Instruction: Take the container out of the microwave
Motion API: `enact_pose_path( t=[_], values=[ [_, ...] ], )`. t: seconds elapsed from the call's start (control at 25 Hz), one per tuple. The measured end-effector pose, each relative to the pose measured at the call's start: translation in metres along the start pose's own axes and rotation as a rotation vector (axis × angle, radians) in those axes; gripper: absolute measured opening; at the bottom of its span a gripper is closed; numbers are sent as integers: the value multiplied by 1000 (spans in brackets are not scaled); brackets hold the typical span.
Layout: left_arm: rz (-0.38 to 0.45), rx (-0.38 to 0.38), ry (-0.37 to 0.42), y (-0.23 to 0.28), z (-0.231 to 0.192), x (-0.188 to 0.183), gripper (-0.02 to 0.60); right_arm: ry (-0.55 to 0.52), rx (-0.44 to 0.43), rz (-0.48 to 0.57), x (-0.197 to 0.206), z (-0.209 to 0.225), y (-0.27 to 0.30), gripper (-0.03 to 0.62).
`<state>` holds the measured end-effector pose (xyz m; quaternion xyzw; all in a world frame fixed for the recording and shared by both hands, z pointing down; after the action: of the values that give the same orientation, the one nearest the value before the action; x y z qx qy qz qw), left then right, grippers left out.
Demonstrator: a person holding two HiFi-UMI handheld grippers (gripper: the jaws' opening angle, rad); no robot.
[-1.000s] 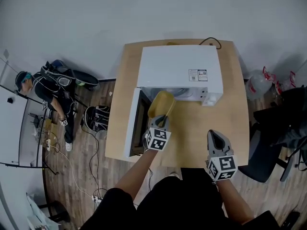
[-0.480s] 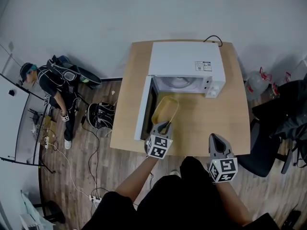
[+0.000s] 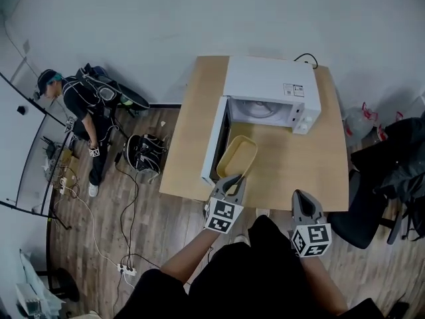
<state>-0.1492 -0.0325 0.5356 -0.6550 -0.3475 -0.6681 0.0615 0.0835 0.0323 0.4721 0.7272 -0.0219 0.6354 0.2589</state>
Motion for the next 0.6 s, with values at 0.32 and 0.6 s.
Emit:
enact_pose_path(
  t=[0.32, 0.6],
  values=[
    [133, -35, -82, -61, 15, -20, 29, -30, -13, 38, -16, -24, -6, 59],
    [197, -61, -120, -89, 27, -14, 28, -66, -37, 39, -24, -44, -9, 59]
  ],
)
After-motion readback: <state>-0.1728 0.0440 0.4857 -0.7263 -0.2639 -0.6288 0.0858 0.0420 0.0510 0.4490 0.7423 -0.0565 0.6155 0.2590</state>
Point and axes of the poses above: the fingertips, and each gripper's own axes: y forward along the fingers, z to its right, x out of its underside, the point moved 8 cm from there along -y, backward along the fingers, and after that the axes turned 8 degrees about -y, right-handed, at the moved point
